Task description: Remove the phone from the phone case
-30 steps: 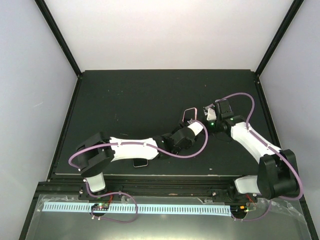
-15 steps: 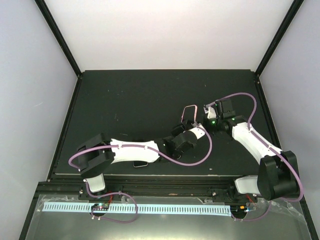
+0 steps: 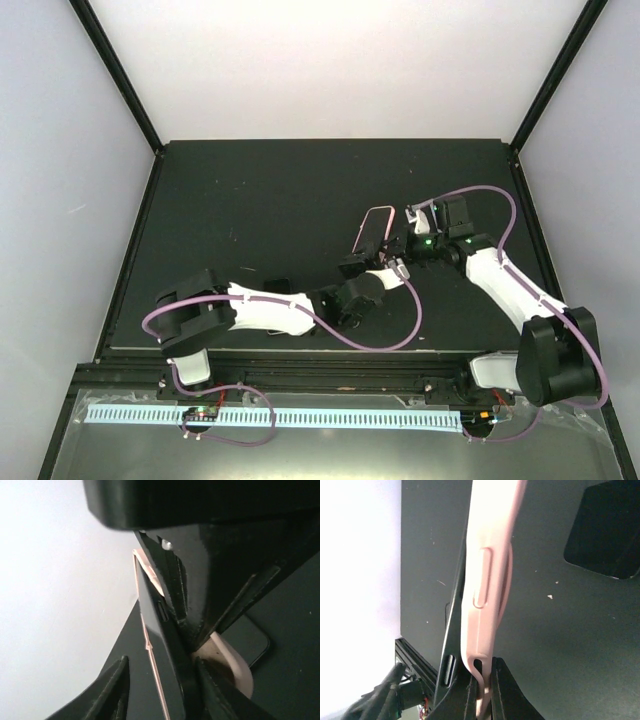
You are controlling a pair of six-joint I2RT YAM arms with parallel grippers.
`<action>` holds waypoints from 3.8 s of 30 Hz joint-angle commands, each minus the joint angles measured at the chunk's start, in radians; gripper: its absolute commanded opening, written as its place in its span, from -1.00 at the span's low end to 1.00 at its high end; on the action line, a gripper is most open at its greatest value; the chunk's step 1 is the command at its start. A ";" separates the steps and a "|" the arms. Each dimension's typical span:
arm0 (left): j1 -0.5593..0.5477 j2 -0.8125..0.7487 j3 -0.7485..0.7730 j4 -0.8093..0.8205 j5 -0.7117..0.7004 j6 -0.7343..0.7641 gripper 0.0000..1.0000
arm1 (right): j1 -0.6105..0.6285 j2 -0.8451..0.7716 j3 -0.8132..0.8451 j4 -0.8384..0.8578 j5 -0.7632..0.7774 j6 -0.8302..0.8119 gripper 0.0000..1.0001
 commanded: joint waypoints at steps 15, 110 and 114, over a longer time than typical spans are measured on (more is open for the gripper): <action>0.015 -0.174 0.026 -0.062 -0.014 -0.271 -0.97 | -0.009 -0.086 0.002 -0.067 0.194 -0.130 -0.98; 0.188 -0.722 -0.375 -0.620 0.586 -1.131 0.57 | -0.312 0.808 0.852 -0.711 0.354 -0.804 -0.91; 0.196 -0.746 -0.388 -0.666 0.565 -1.207 0.69 | -0.313 0.795 0.813 -0.673 0.388 -0.788 -0.63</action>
